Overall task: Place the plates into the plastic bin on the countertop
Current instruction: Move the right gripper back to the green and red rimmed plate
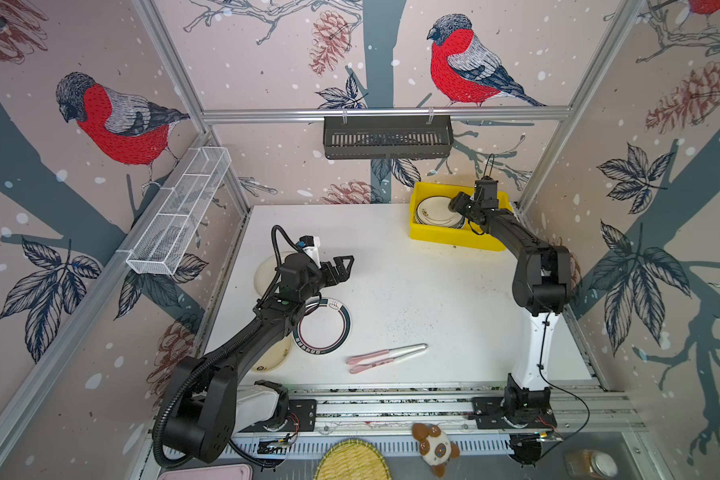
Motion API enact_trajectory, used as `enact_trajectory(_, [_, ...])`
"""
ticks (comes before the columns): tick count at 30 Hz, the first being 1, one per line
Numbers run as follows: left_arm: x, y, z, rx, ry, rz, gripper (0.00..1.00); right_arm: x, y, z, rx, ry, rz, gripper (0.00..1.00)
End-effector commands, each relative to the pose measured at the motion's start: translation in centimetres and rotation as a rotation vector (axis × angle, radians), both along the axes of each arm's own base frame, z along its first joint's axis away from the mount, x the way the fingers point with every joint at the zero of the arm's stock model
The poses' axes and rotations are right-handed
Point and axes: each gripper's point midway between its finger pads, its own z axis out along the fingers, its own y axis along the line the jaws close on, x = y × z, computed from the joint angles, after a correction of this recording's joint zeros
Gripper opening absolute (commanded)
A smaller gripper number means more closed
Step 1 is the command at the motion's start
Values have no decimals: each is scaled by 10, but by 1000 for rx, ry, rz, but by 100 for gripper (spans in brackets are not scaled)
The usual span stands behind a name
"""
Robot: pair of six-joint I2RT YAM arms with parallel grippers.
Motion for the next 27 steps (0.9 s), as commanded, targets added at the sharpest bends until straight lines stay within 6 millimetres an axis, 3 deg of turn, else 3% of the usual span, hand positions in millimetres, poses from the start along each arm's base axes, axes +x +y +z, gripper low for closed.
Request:
enact_trajectory(1, [1, 5, 4, 17, -15, 22, 98, -24, 14, 29, 49, -62, 37, 71])
enact_trajectory(6, [-7, 14, 0, 58, 15, 51, 98, -86, 45, 69, 84, -164, 101, 72])
enact_trajectory(10, [-16, 22, -4, 88, 31, 77, 98, -133, 85, 79, 157, -197, 207, 72])
enact_trajectory(13, [-23, 31, -16, 123, 77, 108, 98, -165, 128, 64, 243, -178, 331, 72])
enact_trajectory(21, [-59, 49, -52, 126, 185, 163, 98, -233, 230, 0, 161, -9, 552, 70])
enact_trajectory(23, [-67, 55, -57, 122, 186, 188, 98, -248, 252, -20, 214, 49, 625, 66])
enact_trajectory(26, [-73, 61, -58, 105, 176, 220, 98, -264, 280, -46, 248, 140, 705, 45])
enact_trajectory(27, [-73, 62, -58, 100, 171, 227, 98, -267, 287, -53, 239, 165, 724, 45])
